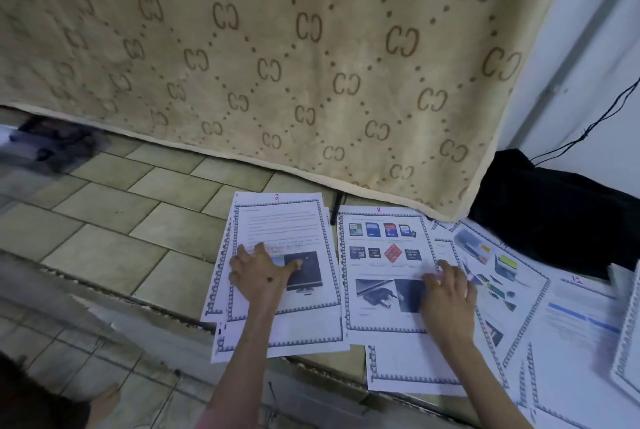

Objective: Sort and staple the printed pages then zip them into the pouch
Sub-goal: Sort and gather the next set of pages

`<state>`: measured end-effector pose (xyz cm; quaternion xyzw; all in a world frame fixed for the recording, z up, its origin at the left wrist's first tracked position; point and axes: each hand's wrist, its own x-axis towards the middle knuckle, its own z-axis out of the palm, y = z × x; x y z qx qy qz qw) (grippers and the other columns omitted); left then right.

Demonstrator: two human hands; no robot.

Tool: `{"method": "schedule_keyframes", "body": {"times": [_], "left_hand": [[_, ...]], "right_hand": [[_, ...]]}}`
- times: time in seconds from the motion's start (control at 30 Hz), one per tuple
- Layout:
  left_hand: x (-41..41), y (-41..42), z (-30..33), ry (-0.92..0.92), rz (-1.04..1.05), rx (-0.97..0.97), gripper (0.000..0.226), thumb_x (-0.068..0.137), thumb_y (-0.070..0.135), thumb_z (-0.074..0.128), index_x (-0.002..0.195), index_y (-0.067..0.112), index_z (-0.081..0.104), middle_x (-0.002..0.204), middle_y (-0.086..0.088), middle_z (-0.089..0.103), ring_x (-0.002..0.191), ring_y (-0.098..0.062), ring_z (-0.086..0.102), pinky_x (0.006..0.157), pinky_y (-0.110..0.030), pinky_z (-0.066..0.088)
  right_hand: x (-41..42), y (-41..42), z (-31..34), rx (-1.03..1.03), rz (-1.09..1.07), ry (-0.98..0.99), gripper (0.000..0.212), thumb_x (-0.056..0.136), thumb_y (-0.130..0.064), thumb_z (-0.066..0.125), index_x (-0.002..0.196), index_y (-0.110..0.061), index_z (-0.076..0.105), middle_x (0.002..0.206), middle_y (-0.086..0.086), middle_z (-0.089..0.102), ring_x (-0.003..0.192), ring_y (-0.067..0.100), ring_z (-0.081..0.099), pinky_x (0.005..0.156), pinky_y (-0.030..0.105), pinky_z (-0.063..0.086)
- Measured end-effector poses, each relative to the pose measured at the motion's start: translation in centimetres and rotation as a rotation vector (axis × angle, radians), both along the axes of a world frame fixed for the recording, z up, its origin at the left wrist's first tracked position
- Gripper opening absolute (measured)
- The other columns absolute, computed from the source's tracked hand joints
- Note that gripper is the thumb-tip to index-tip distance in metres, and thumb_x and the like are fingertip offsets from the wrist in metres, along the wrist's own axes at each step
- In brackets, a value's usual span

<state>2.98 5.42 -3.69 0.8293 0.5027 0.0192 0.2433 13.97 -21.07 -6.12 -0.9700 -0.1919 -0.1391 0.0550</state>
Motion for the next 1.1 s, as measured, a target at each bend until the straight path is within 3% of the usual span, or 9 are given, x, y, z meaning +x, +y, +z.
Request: {"method": "schedule_keyframes", "body": {"times": [0.17, 0.27, 0.43, 0.53, 0.63, 0.73, 0.8, 0.9, 1.1], "left_hand": [[-0.4, 0.4, 0.7, 0.043, 0.097, -0.036, 0.109, 0.057, 0.070, 0.071, 0.140, 0.015, 0.028, 0.150, -0.021, 0.018, 0.138, -0.039, 0.015, 0.108, -0.056, 0.021], [-0.3, 1.3, 1.6, -0.052, 0.165, -0.105, 0.098, 0.063, 0.051, 0.080, 0.139, 0.015, 0.029, 0.144, -0.021, 0.027, 0.133, -0.039, 0.024, 0.104, -0.054, 0.027], [-1.5, 5.0, 1.9, -0.333, 0.299, -0.213, 0.020, 0.081, 0.014, 0.068, 0.089, 0.003, 0.054, 0.089, -0.016, 0.061, 0.093, -0.032, 0.058, 0.077, -0.037, 0.045], [-2.0, 5.9, 3.2, -0.312, 0.126, -0.416, 0.023, 0.087, 0.020, 0.062, 0.073, 0.004, 0.054, 0.076, -0.005, 0.054, 0.089, -0.024, 0.054, 0.074, -0.026, 0.036], [-1.5, 5.8, 3.7, -0.351, 0.066, -0.611, 0.064, 0.075, 0.043, 0.063, 0.120, -0.003, 0.054, 0.113, -0.012, 0.059, 0.104, -0.033, 0.058, 0.084, -0.033, 0.049], [-0.5, 4.5, 5.0, -0.544, 0.170, -0.900, 0.025, 0.092, 0.022, 0.051, 0.101, -0.001, 0.055, 0.087, -0.017, 0.058, 0.069, -0.027, 0.059, 0.048, -0.033, 0.054], [0.3, 3.2, 6.3, -0.646, 0.213, -1.081, 0.020, 0.096, 0.020, 0.044, 0.101, 0.003, 0.053, 0.090, -0.015, 0.057, 0.072, -0.027, 0.058, 0.045, -0.034, 0.056], [1.3, 2.1, 6.8, -0.676, 0.137, -1.202, 0.039, 0.090, 0.046, 0.053, 0.116, 0.017, 0.047, 0.111, -0.009, 0.051, 0.090, -0.031, 0.060, 0.057, -0.042, 0.059], [-0.4, 2.9, 2.6, -0.447, 0.118, -0.308, 0.043, 0.092, 0.028, 0.055, 0.131, 0.010, 0.050, 0.138, -0.012, 0.046, 0.123, -0.030, 0.047, 0.097, -0.040, 0.041]], "right_hand": [[-4.2, 7.3, 1.7, 0.123, 0.505, 0.402, 0.081, 0.085, -0.070, 0.002, 0.141, -0.025, 0.040, 0.153, 0.002, 0.031, 0.144, 0.023, 0.022, 0.118, 0.039, 0.014], [-6.2, 10.2, 0.7, 0.013, 0.690, 0.522, 0.079, 0.082, -0.070, 0.001, 0.144, -0.033, 0.033, 0.158, -0.004, 0.016, 0.147, 0.016, 0.008, 0.119, 0.038, -0.003], [-6.9, 11.1, -0.1, -0.218, 0.648, 0.393, 0.046, 0.097, -0.053, 0.016, 0.123, -0.036, 0.049, 0.130, -0.003, 0.061, 0.121, 0.017, 0.057, 0.105, 0.044, 0.025], [-7.5, 11.7, 0.2, -0.095, 0.669, 0.410, 0.049, 0.092, -0.048, 0.031, 0.122, -0.023, 0.060, 0.130, 0.004, 0.060, 0.120, 0.022, 0.057, 0.096, 0.045, 0.049], [-7.9, 12.2, 1.3, 0.071, 0.675, 0.702, 0.084, 0.079, -0.075, 0.037, 0.148, -0.030, 0.021, 0.157, -0.003, 0.012, 0.146, 0.018, 0.003, 0.120, 0.039, 0.007], [-8.2, 12.0, 2.7, 0.182, 0.756, 0.922, 0.115, 0.062, -0.067, 0.071, 0.144, -0.049, -0.007, 0.154, -0.018, -0.016, 0.139, 0.006, -0.021, 0.114, 0.037, -0.013], [-8.3, 11.7, 2.7, 0.360, 0.708, 1.002, 0.114, 0.063, -0.056, 0.078, 0.146, -0.042, 0.001, 0.156, -0.016, 0.006, 0.145, 0.008, 0.004, 0.119, 0.032, 0.004], [-8.6, 11.5, 1.6, 0.947, 0.338, 1.024, 0.032, 0.086, -0.024, 0.067, 0.114, -0.026, 0.050, 0.107, -0.010, 0.061, 0.102, 0.014, 0.057, 0.082, 0.012, 0.044], [-7.4, 11.3, -0.2, 1.442, -0.122, 0.991, 0.016, 0.097, -0.010, 0.047, 0.102, -0.001, 0.060, 0.103, 0.013, 0.068, 0.095, 0.023, 0.062, 0.080, 0.028, 0.045]]}}
